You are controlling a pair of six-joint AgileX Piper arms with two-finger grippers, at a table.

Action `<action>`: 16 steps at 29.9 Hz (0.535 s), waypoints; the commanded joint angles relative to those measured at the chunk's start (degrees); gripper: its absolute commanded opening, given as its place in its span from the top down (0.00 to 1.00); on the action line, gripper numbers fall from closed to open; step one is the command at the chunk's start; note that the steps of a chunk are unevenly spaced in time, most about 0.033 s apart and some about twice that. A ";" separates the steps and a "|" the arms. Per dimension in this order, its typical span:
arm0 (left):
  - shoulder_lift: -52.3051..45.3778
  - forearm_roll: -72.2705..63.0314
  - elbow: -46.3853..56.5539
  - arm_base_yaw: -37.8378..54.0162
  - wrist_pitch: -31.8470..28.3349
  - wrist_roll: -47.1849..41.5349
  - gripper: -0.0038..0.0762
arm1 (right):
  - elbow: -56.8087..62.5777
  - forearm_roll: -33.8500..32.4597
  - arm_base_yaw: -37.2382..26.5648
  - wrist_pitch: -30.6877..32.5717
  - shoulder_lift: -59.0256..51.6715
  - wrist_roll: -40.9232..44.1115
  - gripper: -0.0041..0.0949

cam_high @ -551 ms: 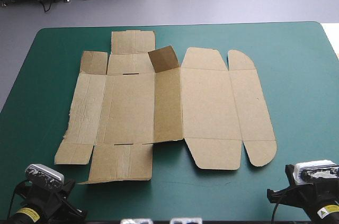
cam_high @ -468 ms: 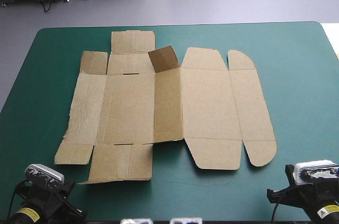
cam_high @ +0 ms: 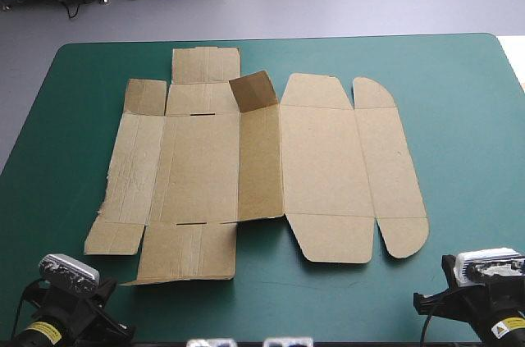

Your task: Fold the box

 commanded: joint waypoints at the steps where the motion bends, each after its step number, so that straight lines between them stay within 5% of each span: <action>1: 0.80 -1.03 -2.26 0.11 -3.79 -0.42 0.97 | -1.45 0.88 0.19 -3.62 0.78 -0.48 0.97; 8: 3.06 1.87 -13.52 0.11 -7.93 -0.32 0.97 | -1.45 0.88 0.19 -3.62 0.78 -0.48 0.97; 16: 17.93 9.38 -29.90 0.11 -13.05 -2.30 0.97 | -1.45 0.88 0.19 -3.62 0.78 -0.48 0.97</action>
